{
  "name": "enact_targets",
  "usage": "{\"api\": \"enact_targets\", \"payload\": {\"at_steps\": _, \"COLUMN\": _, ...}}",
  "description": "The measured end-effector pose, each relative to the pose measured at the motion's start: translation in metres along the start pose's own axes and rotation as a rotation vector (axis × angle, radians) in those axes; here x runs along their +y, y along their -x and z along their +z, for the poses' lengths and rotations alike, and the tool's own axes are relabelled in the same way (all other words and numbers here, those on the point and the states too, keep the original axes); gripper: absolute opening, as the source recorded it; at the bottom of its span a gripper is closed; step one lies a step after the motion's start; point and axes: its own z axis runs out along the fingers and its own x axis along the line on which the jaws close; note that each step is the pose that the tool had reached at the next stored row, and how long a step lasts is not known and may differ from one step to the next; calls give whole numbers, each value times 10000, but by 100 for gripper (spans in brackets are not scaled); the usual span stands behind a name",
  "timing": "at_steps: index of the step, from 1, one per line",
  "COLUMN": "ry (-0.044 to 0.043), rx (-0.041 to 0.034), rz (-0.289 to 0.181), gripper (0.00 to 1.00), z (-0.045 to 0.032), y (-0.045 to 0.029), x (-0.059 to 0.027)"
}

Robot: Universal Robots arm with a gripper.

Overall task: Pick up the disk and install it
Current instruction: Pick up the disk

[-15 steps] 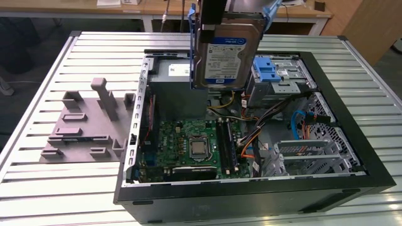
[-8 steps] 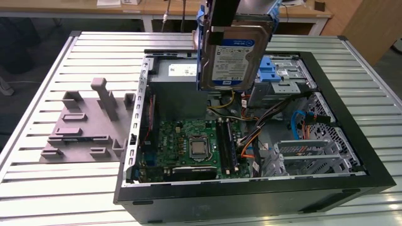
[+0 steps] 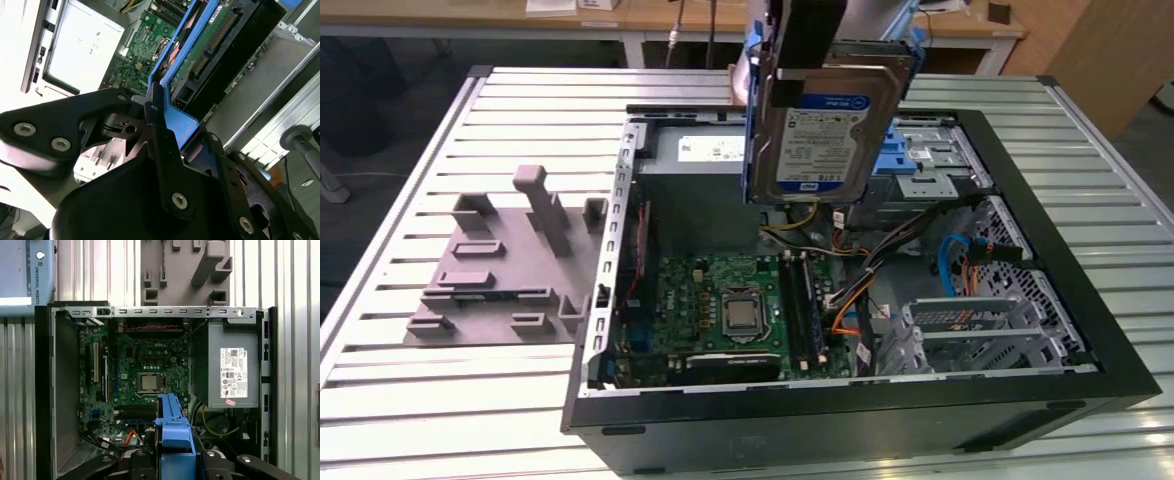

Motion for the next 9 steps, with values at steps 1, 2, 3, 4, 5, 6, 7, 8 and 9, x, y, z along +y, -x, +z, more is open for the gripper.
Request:
{"api": "enact_targets", "payload": {"at_steps": 1, "ry": -1, "rx": 0, "rz": 0, "gripper": 36, "z": 1, "y": -1, "x": -15}}
{"api": "enact_targets", "payload": {"at_steps": 2, "ry": 0, "rx": 0, "rz": 0, "gripper": 36, "z": 1, "y": -3, "x": -28}}
{"api": "enact_targets", "payload": {"at_steps": 3, "ry": 0, "rx": 1, "rz": 0, "gripper": 36, "z": 1, "y": -3, "x": -38}}
{"api": "enact_targets", "payload": {"at_steps": 4, "ry": -1, "rx": 0, "rz": 0, "gripper": 36, "z": 1, "y": -3, "x": -46}}
{"api": "enact_targets", "payload": {"at_steps": 5, "ry": -1, "rx": 0, "rz": 0, "gripper": 36, "z": 2, "y": -3, "x": -53}}
{"api": "enact_targets", "payload": {"at_steps": 6, "ry": -1, "rx": 0, "rz": 0, "gripper": 36, "z": 2, "y": -3, "x": -60}}
{"api": "enact_targets", "payload": {"at_steps": 7, "ry": 0, "rx": 0, "rz": 0, "gripper": 36, "z": 3, "y": -3, "x": -65}}
{"api": "enact_targets", "payload": {"at_steps": 8, "ry": 0, "rx": 1, "rz": 0, "gripper": 36, "z": 4, "y": -3, "x": -67}}
{"api": "enact_targets", "payload": {"at_steps": 9, "ry": 0, "rx": 1, "rz": 1, "gripper": 36, "z": 5, "y": -3, "x": -69}}
